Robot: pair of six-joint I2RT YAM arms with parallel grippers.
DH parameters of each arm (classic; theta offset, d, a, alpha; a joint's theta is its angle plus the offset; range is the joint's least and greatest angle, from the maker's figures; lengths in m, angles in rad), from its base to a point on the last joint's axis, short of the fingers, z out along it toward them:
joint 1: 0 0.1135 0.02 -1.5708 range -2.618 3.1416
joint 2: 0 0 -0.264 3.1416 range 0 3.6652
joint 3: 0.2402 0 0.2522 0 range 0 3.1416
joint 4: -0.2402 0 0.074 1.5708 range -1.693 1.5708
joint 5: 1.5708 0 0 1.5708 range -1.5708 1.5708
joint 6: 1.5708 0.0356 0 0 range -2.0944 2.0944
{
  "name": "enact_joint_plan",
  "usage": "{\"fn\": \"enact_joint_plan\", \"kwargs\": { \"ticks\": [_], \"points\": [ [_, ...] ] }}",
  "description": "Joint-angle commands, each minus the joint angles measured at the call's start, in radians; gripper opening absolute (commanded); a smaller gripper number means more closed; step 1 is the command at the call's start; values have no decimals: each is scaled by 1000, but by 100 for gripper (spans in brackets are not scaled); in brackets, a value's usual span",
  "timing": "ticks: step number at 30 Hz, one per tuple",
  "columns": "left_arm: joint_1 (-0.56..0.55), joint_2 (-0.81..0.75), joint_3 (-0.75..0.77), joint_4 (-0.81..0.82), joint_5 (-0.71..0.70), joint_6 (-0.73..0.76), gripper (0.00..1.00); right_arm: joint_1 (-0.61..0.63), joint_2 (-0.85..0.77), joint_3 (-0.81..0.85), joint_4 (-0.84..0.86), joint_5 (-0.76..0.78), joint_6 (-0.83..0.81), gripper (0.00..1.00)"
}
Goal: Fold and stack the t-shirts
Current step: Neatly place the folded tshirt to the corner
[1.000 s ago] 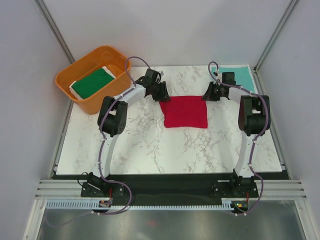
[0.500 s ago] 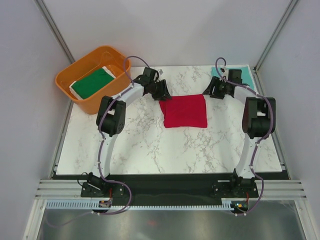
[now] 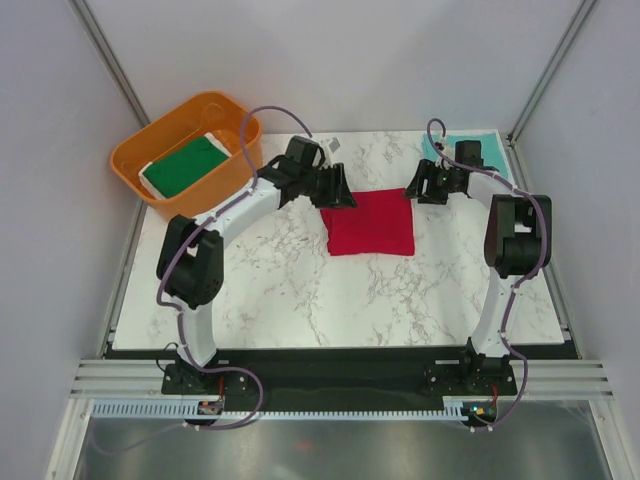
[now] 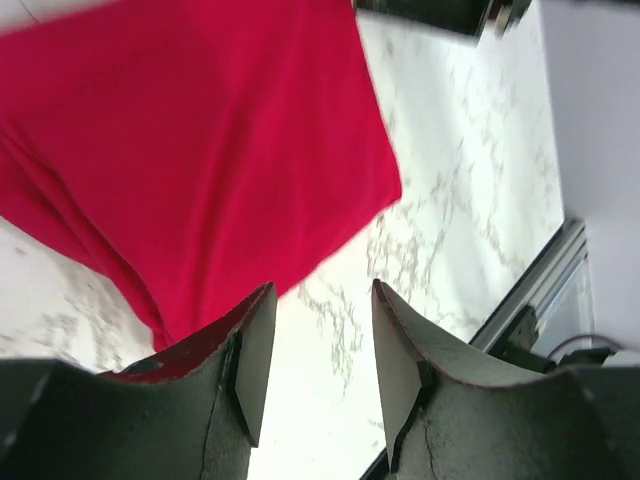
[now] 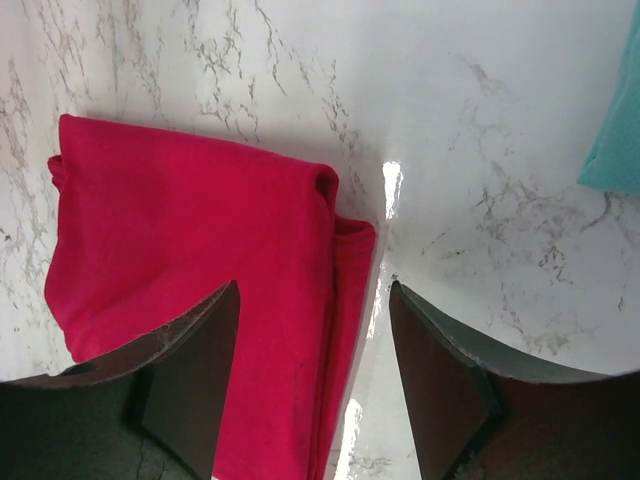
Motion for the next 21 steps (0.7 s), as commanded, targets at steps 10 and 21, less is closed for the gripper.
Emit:
{"fn": "enact_joint_plan", "kwargs": {
  "ticks": [10, 21],
  "points": [
    [-17, 85, -206, 80, -76, -13, 50, 35, 97, 18, -28, -12, -79, 72],
    [4, 126, -238, 83, -91, -13, 50, 33, 139, 29, -32, -26, -95, 62]
  ]
}}
